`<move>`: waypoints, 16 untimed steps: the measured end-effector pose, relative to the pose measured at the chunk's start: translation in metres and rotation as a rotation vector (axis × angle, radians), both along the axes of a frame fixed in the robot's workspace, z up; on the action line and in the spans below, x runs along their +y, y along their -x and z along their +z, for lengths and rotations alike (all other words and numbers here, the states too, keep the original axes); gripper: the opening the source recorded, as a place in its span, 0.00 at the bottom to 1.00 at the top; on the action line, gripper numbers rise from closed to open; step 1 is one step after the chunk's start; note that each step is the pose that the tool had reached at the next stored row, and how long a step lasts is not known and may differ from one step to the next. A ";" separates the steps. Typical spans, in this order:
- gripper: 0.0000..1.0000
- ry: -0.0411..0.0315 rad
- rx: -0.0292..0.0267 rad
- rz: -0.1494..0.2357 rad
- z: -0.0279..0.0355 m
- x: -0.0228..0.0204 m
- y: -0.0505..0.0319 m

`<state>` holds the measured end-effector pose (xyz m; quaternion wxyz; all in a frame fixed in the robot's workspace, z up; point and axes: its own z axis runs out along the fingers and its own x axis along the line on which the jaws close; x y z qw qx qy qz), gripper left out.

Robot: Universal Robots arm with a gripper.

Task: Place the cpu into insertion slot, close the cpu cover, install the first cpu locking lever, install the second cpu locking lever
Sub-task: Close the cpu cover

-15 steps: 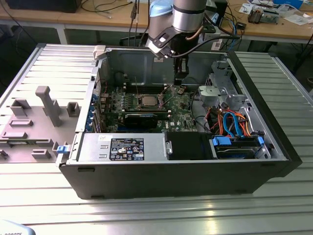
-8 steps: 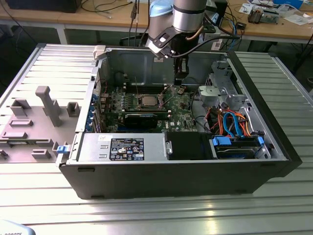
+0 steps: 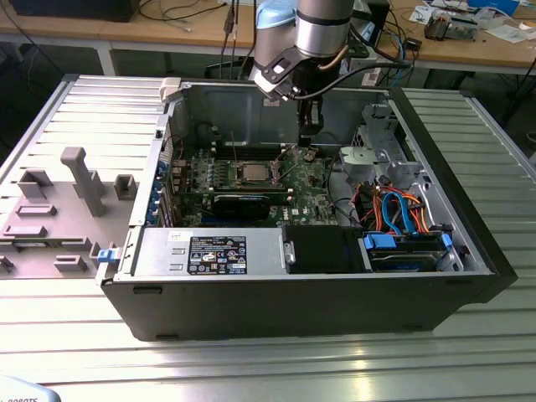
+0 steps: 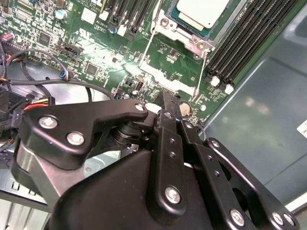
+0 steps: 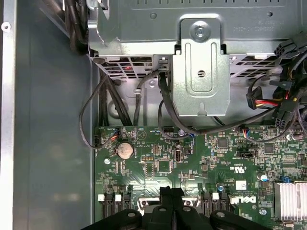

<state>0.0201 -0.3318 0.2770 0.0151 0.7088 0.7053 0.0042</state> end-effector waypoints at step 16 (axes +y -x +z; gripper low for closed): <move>0.11 0.0002 0.0169 0.020 -0.0315 0.0004 -0.0096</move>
